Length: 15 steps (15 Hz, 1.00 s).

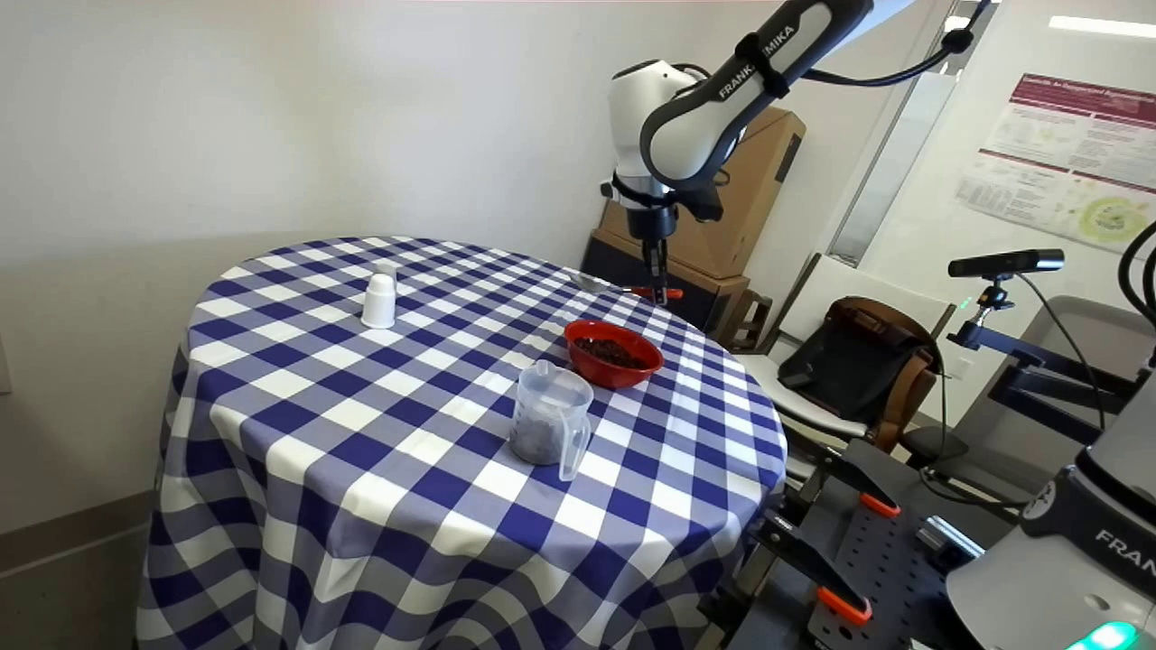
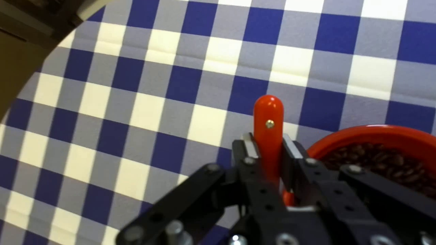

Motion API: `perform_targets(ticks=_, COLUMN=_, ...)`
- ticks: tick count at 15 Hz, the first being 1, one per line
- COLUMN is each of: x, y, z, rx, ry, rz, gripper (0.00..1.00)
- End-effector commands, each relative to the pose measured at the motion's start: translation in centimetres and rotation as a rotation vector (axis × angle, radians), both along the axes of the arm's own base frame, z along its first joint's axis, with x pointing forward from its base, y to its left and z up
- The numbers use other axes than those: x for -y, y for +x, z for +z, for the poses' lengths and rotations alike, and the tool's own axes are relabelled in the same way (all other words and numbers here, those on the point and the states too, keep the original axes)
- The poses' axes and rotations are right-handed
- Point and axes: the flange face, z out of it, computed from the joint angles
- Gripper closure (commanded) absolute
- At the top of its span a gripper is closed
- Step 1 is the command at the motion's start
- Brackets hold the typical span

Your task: Put the spoon in the red bowl then take it out of the bowl and set it down on the table

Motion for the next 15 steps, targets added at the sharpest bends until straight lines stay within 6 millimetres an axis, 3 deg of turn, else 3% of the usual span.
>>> perform_targets(ticks=1, x=4.6, y=2.9, z=2.2, rx=0.081, ry=-0.055, rz=-0.172, gripper=0.95)
perform_targets(ticks=3, x=7.1, y=3.5, z=2.4, rx=0.132, ry=-0.112, rz=-0.255, gripper=0.95)
perform_targets(ticks=6, x=9.3, y=3.0, z=0.7, rx=0.192, ry=-0.193, rz=-0.385, gripper=0.95)
perform_targets(ticks=10, x=8.7, y=0.3, z=-2.8, rx=0.158, ry=-0.268, rz=-0.599, gripper=0.95)
perform_targets(ticks=15, x=6.8, y=-3.5, z=-6.9, rx=-0.07, ry=-0.268, rz=-0.793, gripper=0.95)
